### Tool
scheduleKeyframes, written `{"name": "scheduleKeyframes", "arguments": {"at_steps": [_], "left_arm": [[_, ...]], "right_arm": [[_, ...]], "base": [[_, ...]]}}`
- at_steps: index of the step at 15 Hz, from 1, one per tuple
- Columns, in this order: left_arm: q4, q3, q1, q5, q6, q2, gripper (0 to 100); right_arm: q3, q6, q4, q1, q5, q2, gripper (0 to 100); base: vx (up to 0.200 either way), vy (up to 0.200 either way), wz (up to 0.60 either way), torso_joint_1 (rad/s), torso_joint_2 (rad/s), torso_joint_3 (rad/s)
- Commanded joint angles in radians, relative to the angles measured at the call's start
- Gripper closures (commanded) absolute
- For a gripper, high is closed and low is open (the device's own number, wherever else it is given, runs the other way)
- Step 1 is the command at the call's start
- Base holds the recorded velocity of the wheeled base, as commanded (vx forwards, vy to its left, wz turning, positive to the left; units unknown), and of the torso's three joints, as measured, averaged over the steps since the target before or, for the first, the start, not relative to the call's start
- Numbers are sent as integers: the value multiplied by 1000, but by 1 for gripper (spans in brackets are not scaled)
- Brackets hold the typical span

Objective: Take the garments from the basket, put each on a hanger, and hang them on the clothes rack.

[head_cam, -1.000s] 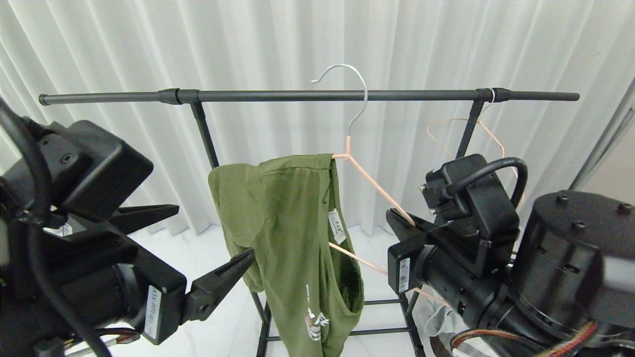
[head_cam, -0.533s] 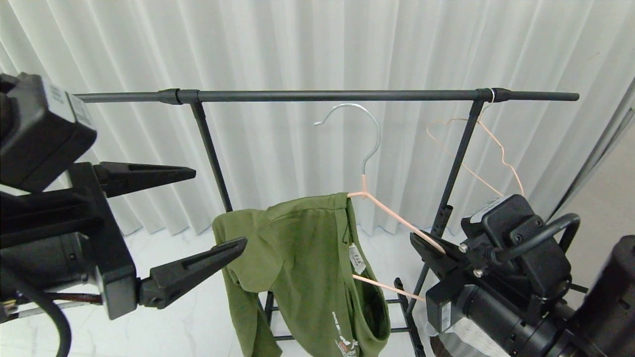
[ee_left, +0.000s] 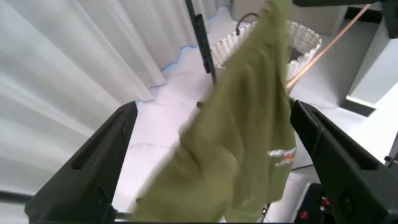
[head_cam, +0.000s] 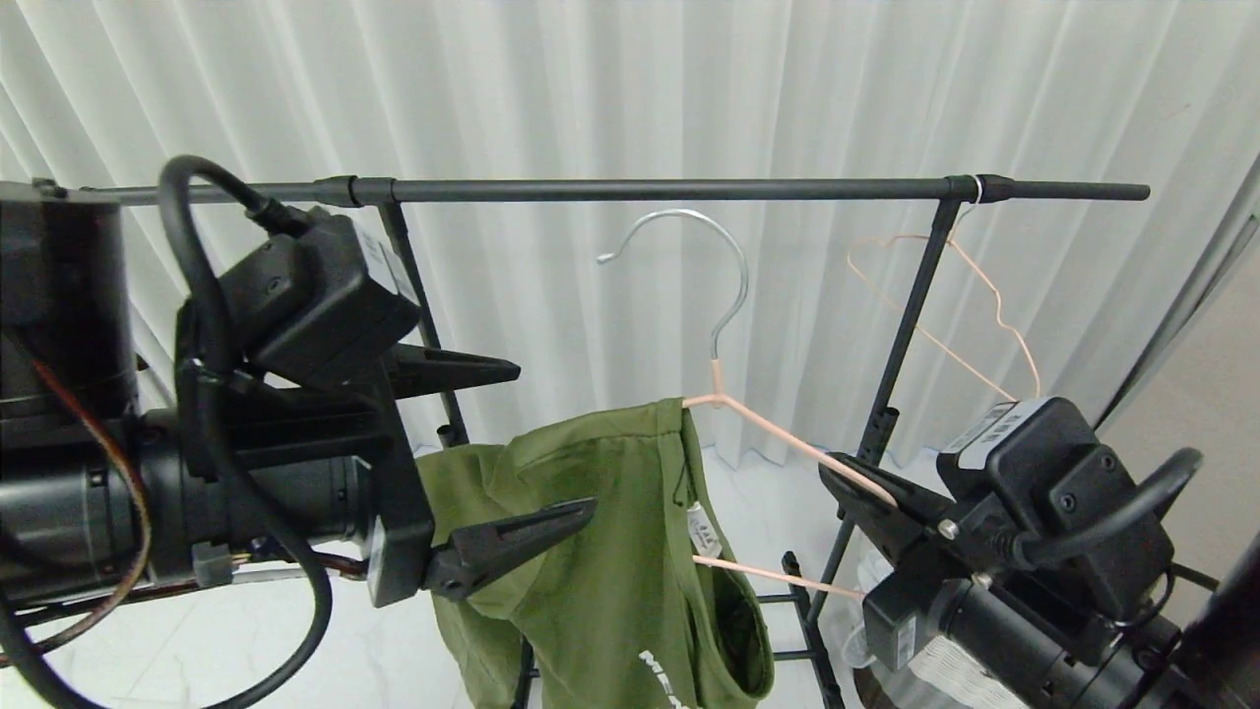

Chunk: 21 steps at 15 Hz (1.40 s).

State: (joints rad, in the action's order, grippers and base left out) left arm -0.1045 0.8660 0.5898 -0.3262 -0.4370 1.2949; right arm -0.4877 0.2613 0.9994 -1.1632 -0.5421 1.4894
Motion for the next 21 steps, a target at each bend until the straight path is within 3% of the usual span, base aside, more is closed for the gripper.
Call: {"name": "scheduleKeyframes", "arguments": {"at_steps": [1, 4, 12, 16, 17, 21], "left_arm": [[-34, -2, -1, -14, 0, 64, 0], [-37, -21, 1, -57, -2, 70, 0], [-80, -13, -36, -59, -5, 149, 0], [-80, -8, -64, -90, -74, 164, 0], [-80, -8, -65, -97, -80, 164, 100], [-81, -16, -65, -100, -104, 152, 100]], "right_arm": [[12, 16, 2, -3, 11, -9, 100], [12, 18, 13, -4, 11, -1, 100], [8, 15, 99, 4, 11, 60, 100], [6, 18, 120, 2, 13, 77, 100], [6, 19, 120, 2, 13, 74, 100], [6, 19, 122, 4, 13, 74, 100]], "base": [[0, 0, 0, 0, 0, 0], [0, 0, 0, 0, 0, 0], [0, 0, 0, 0, 0, 0], [0, 0, 0, 0, 0, 0], [0, 0, 0, 0, 0, 0], [0, 0, 0, 0, 0, 0]]}}
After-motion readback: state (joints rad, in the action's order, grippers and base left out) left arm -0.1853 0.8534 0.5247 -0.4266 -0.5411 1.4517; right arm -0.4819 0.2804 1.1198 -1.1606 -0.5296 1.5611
